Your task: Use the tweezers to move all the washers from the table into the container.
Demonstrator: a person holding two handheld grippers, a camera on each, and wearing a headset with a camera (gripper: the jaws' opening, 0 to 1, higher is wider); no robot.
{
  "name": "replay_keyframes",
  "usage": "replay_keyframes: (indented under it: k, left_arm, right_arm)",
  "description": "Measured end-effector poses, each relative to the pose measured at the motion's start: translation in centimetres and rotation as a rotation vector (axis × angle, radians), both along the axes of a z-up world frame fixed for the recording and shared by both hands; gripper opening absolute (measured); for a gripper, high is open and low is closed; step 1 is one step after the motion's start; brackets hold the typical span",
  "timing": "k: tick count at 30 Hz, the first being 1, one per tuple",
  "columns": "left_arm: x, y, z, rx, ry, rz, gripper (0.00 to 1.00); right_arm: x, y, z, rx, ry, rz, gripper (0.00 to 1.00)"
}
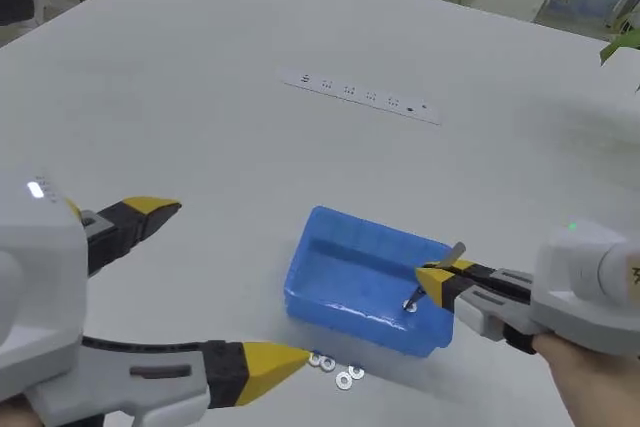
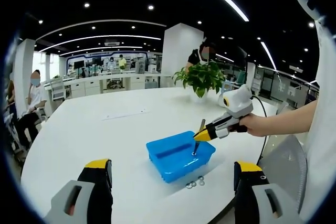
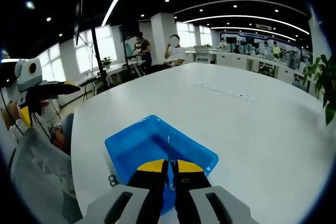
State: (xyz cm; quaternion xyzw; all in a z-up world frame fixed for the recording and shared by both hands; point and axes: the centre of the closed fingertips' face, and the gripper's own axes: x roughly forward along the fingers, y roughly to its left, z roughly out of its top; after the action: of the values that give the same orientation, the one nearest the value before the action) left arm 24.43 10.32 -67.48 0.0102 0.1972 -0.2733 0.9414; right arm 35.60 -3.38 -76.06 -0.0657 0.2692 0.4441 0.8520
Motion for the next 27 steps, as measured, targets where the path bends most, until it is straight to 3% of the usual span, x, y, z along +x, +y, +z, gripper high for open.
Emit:
replay_keyframes:
  k: [2,8,13,17,19,23,27]
  left_arm:
    - [0.0,0.0,0.0,0.003,0.001,-0.001,0.99]
    - [0.0,-0.1,0.0,0.005,0.0,-0.002,0.99]
    - [0.0,-0.3,0.1,0.004,0.0,-0.008,0.99]
    - [-0.1,-0.5,0.1,-0.001,0.0,-0.014,0.99]
    - [-0.1,-0.7,0.0,0.003,0.002,-0.022,0.99]
    - [-0.2,-1.1,-0.2,0.011,0.009,-0.042,0.99]
    - [-0.3,-1.3,-0.2,0.012,0.01,-0.049,0.99]
  right_arm:
    - [0.2,-0.2,0.2,0.009,-0.005,-0.01,0.02]
    - [-0.6,0.1,2.9,0.082,-0.035,-0.016,0.02]
    - [-3.0,0.8,5.4,0.169,-0.051,0.02,0.02]
    - [-5.3,1.7,6.4,0.191,-0.065,0.083,0.02]
    - [-6.5,2.1,6.3,0.179,-0.065,0.123,0.02]
    - [-8.2,2.9,4.5,0.132,-0.039,0.197,0.02]
    - [-8.4,3.4,2.2,0.099,-0.009,0.22,0.02]
